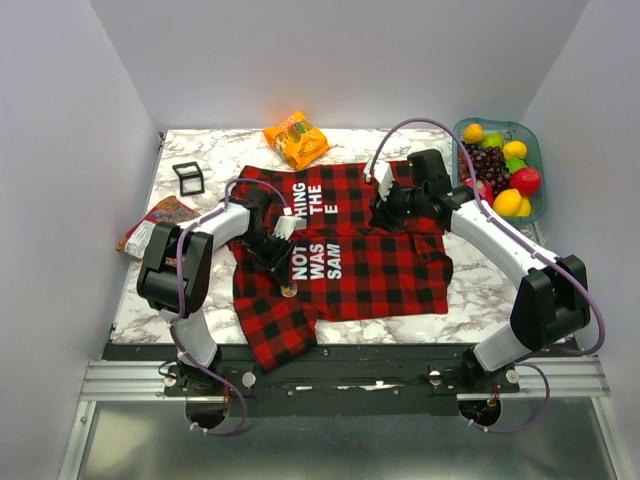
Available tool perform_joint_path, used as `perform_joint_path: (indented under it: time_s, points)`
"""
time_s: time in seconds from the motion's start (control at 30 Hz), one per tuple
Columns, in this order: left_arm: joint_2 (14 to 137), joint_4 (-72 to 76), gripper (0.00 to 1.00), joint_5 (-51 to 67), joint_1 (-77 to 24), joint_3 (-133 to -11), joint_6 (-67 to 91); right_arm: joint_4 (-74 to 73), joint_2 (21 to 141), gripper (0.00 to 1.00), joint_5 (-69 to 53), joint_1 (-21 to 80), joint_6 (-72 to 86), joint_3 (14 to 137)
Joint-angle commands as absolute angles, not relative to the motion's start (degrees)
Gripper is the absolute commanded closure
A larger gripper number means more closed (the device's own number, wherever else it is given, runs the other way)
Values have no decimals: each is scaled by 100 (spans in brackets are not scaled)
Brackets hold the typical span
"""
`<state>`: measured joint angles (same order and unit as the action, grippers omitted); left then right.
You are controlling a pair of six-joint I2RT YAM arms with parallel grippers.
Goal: Remove the brooch from the garment
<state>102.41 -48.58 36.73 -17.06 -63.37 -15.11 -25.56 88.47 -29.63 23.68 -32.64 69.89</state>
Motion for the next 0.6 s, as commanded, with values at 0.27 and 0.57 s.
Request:
perform_joint_path:
  time_s: [0.27, 0.57]
  points:
    - [10529, -5221, 89, 3831, -1758, -6680, -1301, -2619, 8921, 48, -3032, 2408, -3313, 7172]
    - [10749, -5423, 83, 4131, -1977, -6785, -1318, -2900, 9272, 48, -3340, 2540, -3463, 7435]
